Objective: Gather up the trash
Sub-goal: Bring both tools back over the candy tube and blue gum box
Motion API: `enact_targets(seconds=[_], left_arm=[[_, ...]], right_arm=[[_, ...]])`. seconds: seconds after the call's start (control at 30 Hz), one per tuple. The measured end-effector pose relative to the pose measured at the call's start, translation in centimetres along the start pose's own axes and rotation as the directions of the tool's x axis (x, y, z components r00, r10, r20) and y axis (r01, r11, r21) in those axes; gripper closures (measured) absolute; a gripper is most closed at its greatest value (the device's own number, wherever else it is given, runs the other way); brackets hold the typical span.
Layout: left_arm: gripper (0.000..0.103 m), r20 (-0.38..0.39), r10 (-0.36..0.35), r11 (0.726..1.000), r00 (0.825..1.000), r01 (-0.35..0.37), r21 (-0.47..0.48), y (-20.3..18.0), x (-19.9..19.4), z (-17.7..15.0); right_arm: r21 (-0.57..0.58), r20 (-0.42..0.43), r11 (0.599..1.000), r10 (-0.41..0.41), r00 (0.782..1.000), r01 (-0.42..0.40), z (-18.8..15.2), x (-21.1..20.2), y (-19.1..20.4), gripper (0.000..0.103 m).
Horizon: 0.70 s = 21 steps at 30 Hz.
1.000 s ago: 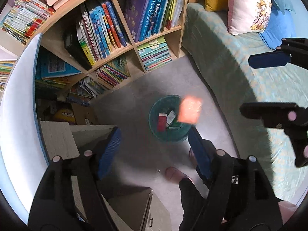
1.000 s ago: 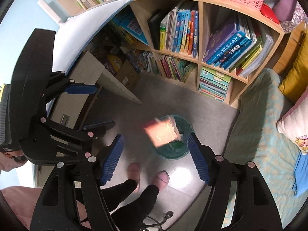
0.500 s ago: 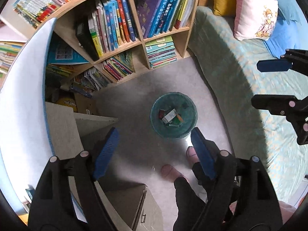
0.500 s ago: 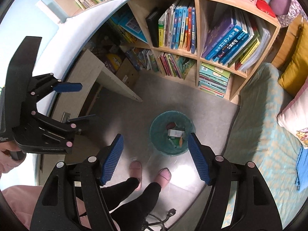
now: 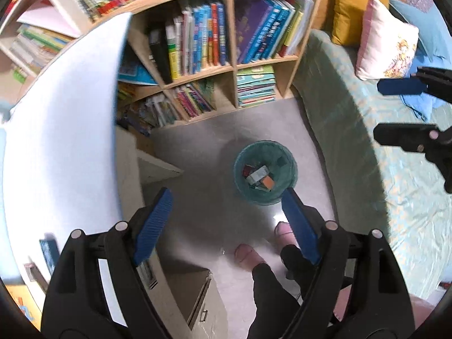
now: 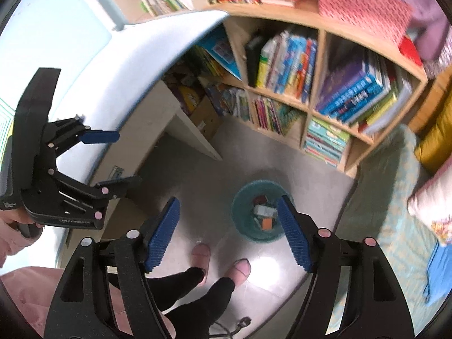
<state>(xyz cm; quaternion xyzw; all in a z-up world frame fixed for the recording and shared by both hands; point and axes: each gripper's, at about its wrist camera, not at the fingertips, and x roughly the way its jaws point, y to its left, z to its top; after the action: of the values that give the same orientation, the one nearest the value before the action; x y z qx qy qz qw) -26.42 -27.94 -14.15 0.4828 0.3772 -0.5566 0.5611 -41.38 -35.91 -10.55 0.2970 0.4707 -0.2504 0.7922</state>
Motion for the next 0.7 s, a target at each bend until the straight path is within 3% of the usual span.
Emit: enact_targets(seconds=[0.37,0.53,0.7], left_arm=[[0.018,0.011,0.096,0.973,0.995,-0.092,-0.214,8.2,-3.8,-6.4],[0.015,-0.017,0.141,0.937,0.990,-0.139,-0.322,12.4,-4.9,-10.0],[0.013,-0.038,0.171,0.875,0.984,-0.170,-0.453,16.7,-6.1,-14.2]], right_arm=[[-0.208,-0.031,0.974,0.081,0.996,-0.086,3.2,2.5,8.5,0.023],[-0.298,-0.061,0.944,0.131,0.989,-0.144,5.0,4.1,12.8,0.021],[-0.413,-0.090,0.892,0.160,0.983,-0.183,6.7,5.4,17.9,0.018]])
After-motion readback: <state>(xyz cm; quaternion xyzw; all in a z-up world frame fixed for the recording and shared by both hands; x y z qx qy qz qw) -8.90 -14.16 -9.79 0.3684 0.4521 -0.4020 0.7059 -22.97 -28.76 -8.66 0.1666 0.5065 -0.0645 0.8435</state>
